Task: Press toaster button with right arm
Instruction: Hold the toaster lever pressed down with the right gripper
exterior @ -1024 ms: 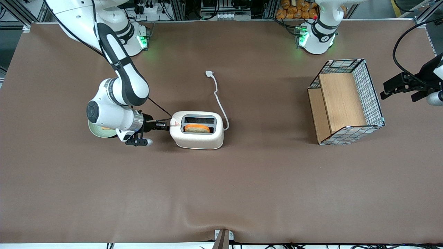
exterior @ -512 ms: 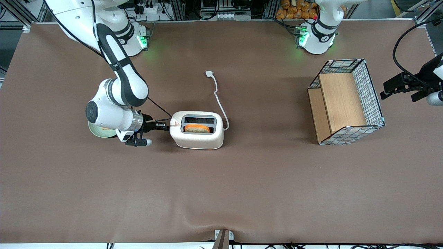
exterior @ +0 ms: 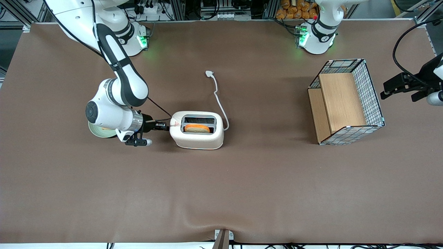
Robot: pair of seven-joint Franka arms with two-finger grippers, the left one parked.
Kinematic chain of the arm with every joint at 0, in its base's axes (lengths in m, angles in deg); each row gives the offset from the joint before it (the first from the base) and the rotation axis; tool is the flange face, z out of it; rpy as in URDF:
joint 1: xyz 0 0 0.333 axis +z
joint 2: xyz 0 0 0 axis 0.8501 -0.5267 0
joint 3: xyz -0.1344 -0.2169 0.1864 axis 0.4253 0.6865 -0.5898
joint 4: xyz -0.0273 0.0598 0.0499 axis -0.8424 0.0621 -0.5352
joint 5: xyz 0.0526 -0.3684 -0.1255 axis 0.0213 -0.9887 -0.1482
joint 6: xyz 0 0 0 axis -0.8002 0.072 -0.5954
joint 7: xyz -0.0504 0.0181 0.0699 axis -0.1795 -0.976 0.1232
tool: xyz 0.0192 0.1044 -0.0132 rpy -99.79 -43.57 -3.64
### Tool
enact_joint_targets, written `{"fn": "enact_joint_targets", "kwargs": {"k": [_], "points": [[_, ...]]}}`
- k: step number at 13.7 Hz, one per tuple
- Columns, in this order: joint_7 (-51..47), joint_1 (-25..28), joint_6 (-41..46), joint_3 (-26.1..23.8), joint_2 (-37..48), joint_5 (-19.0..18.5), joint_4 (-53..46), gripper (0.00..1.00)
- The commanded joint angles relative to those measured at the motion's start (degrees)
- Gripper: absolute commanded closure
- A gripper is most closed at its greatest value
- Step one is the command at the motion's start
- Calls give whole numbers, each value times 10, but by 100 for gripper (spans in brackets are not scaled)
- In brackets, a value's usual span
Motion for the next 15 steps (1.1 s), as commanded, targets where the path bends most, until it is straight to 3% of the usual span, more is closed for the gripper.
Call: {"fn": "enact_joint_targets", "kwargs": {"k": [1, 12, 15], "points": [[29, 21, -33, -3, -35, 30, 3, 100], [29, 17, -25, -3, -31, 29, -1, 100], [24, 11, 12, -1, -28, 29, -16, 100]]}}
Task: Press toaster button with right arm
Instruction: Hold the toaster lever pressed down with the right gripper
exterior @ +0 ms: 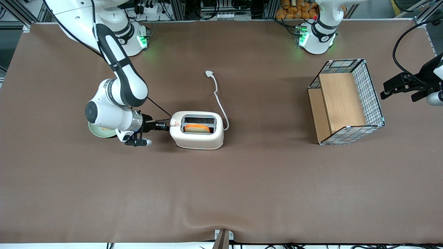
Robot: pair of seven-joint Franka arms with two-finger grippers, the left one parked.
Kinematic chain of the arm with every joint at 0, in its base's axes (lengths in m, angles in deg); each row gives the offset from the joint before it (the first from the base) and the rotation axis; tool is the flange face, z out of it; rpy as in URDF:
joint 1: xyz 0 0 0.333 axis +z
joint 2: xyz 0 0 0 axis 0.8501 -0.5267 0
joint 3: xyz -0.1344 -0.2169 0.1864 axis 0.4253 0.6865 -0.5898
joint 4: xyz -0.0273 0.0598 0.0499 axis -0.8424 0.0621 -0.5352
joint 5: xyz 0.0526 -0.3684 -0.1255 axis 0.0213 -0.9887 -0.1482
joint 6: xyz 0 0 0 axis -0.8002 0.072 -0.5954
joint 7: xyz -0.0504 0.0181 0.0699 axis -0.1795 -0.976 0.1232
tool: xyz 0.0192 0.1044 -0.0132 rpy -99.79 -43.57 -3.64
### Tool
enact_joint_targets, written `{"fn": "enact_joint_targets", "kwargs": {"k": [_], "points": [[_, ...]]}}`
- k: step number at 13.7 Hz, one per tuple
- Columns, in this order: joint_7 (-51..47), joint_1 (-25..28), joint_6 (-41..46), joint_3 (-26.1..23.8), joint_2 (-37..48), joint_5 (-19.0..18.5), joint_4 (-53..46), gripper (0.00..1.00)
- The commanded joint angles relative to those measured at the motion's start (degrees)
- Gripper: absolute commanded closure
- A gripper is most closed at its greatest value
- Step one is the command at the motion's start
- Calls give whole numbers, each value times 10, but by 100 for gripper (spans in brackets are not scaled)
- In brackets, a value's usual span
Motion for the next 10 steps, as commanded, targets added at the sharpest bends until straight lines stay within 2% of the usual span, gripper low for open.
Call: {"fn": "enact_joint_targets", "kwargs": {"k": [1, 7, 10], "points": [[20, 5, 13, -2, -27, 25, -17, 100], [15, 1, 29, 0, -8, 23, -27, 100], [17, -19, 59, 1, -6, 15, -39, 100]]}}
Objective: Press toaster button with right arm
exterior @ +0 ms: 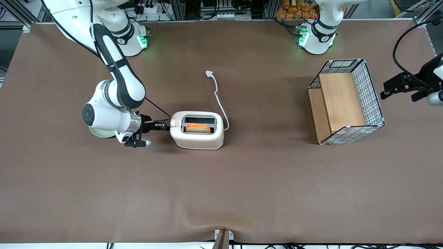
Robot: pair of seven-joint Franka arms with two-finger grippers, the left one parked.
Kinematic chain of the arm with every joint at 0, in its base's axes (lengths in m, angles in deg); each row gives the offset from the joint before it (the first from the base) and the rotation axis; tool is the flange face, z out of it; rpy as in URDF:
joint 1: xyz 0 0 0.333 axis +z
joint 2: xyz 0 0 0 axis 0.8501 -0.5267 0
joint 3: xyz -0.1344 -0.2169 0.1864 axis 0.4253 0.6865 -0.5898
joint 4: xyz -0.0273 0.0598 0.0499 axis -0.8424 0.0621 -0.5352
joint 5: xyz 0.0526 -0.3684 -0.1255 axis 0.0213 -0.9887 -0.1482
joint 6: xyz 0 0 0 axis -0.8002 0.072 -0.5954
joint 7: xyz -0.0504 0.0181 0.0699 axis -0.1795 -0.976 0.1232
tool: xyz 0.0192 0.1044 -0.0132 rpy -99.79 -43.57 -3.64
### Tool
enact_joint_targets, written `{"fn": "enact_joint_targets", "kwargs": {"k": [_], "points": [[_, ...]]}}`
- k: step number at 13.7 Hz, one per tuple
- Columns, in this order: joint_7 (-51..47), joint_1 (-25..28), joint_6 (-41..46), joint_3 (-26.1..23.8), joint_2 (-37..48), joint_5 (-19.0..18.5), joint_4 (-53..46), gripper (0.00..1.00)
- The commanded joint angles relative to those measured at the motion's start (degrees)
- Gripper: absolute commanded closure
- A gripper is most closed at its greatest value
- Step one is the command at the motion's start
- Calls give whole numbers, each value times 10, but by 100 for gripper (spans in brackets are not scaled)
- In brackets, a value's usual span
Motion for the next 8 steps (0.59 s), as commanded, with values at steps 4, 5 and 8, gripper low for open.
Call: {"fn": "enact_joint_targets", "kwargs": {"k": [4, 5, 8], "points": [[14, -49, 90, 6, -5, -55, -65, 79], [13, -53, 105, 9, -5, -74, -80, 42], [14, -56, 161, 37, -5, -129, -130, 0]]}}
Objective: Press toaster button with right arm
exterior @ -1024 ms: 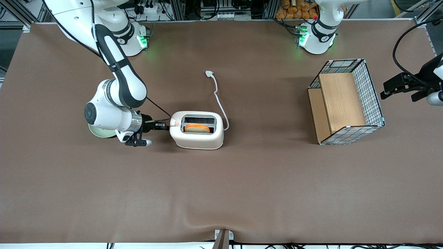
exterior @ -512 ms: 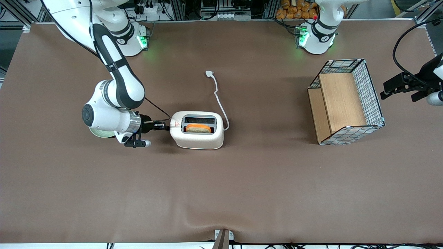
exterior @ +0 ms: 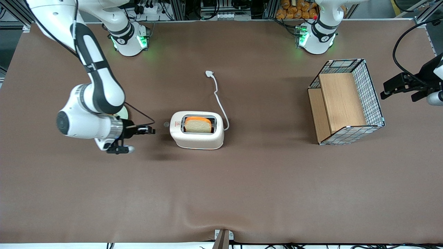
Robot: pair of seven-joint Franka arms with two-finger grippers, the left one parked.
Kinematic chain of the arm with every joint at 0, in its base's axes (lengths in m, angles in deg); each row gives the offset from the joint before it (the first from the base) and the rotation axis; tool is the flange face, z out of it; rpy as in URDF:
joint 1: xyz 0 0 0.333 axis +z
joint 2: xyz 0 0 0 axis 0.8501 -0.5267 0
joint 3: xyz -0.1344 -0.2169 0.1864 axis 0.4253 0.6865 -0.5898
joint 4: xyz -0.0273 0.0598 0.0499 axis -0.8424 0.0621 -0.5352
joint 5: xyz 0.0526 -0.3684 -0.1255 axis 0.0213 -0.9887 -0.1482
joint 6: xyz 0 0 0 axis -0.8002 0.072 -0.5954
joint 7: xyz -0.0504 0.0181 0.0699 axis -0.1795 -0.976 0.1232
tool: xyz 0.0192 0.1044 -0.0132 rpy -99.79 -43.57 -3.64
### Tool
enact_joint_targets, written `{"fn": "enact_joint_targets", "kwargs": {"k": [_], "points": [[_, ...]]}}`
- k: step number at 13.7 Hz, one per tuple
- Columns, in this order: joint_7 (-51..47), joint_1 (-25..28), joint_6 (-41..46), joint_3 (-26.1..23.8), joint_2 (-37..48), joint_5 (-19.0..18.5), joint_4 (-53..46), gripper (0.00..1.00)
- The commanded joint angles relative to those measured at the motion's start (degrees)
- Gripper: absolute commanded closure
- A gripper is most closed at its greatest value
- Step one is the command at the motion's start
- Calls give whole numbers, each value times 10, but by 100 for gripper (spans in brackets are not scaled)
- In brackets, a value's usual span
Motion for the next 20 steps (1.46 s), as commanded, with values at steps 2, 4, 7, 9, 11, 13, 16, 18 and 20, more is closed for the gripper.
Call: {"fn": "enact_joint_targets", "kwargs": {"k": [2, 4, 7, 9, 11, 13, 16, 18, 20], "points": [[3, -7, 85, 29, -6, -71, -102, 0], [12, -21, 134, 37, -12, -122, -177, 0], [11, -38, 198, 35, -12, -174, -255, 0], [13, -74, 248, 27, -12, -174, -310, 0], [12, -104, 286, 11, -8, -188, -356, 0], [11, -123, 316, -9, 8, -190, -374, 0], [-2, -122, 382, -9, 108, -224, -343, 0], [-31, -124, 398, -10, 174, -229, -290, 0], [-35, -119, 379, -8, 228, -256, -227, 0]]}}
